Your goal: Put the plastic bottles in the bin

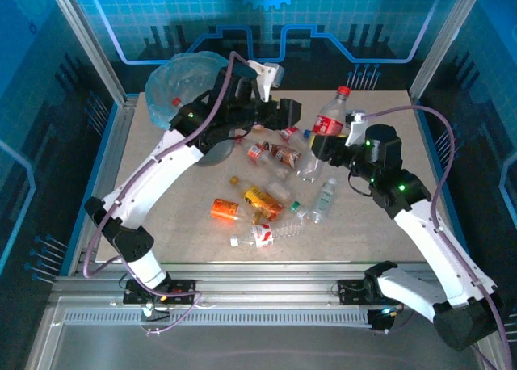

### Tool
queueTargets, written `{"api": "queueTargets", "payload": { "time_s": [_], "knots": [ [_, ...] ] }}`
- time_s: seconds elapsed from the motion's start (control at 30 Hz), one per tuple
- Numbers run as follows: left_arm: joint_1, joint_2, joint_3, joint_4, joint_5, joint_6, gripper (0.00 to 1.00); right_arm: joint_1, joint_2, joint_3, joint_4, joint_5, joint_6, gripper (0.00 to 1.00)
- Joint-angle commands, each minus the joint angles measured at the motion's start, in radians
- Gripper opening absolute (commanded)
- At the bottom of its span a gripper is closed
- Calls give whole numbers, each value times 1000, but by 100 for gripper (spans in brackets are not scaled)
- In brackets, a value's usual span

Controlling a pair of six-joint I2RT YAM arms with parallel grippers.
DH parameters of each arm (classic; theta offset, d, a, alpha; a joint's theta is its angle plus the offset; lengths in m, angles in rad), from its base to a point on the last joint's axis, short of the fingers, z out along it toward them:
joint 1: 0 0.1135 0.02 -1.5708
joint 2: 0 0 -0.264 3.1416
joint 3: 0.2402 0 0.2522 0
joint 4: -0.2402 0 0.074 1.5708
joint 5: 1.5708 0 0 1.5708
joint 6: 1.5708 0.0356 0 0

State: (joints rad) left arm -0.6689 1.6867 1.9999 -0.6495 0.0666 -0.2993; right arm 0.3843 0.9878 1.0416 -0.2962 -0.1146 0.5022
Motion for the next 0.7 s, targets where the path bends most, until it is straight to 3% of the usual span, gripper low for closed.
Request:
{"api": "queueTargets", "payload": {
  "time_s": [0.0, 0.4, 0.67],
  "knots": [
    [10, -29, 50, -7, 134, -54, 70, 39, -35, -8, 56, -141, -154, 53],
    [18, -68, 22, 31, 261, -94, 69, 166, -39, 35, 28, -235, -278, 51],
    [18, -89, -2, 2, 212, -74, 52, 207, -18, 54, 11, -250, -309, 51]
  ]
}}
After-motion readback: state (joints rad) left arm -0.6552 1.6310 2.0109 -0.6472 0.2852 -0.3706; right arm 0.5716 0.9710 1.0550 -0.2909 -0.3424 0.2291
